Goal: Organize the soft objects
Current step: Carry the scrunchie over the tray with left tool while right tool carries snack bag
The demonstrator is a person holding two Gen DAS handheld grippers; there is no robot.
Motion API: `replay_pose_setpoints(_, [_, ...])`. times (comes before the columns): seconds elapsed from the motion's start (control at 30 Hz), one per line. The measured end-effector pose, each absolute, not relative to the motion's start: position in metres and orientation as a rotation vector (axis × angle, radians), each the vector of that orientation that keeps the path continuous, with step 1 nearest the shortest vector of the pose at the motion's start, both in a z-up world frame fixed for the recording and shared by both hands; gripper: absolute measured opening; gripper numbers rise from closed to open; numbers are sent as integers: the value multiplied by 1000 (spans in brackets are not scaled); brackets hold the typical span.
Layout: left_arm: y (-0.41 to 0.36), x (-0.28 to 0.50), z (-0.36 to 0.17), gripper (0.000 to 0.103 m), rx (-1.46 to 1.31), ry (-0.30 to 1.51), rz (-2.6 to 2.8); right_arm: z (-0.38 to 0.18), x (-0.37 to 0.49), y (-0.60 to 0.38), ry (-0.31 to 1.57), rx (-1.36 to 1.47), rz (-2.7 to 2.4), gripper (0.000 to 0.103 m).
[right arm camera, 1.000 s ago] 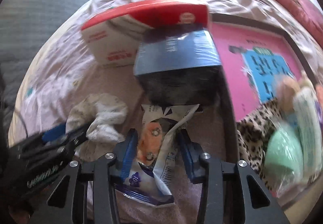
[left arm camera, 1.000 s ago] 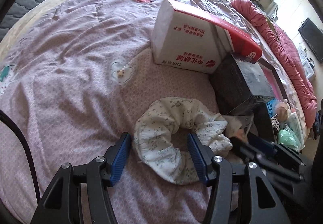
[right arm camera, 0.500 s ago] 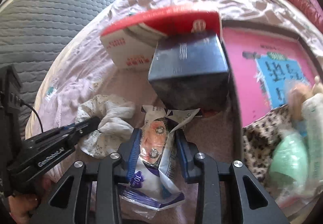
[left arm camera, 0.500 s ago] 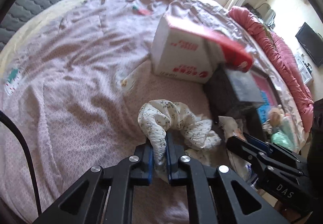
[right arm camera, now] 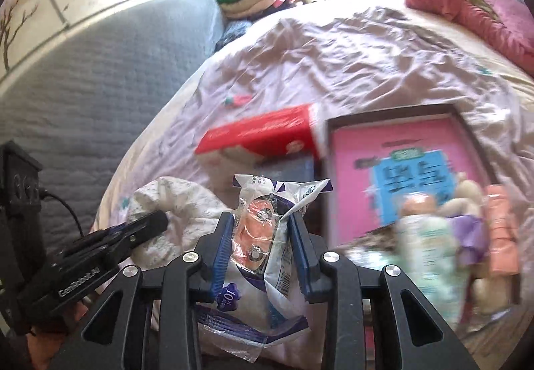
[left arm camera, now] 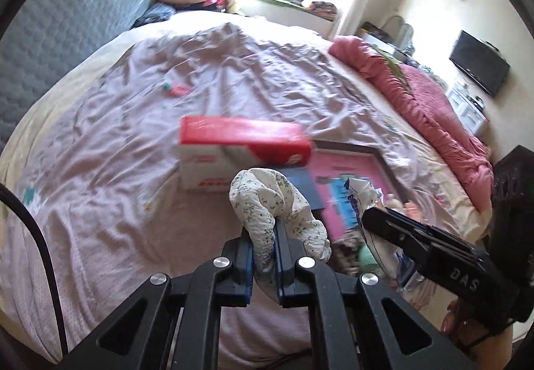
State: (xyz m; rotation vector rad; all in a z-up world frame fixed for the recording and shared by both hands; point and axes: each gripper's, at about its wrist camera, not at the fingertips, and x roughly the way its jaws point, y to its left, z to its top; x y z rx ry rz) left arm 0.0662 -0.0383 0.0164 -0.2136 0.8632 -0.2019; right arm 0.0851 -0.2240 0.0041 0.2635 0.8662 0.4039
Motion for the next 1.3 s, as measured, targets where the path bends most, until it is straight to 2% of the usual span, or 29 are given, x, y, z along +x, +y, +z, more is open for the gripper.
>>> replay_pose_setpoints(0.57, [-149,76,38,10,-64,853,-325,10,66,-351,773,416,239,35])
replay_pose_setpoints(1.3, [-198,96,28,10,-39,889,-392,10,54,-388,727,473,214,35])
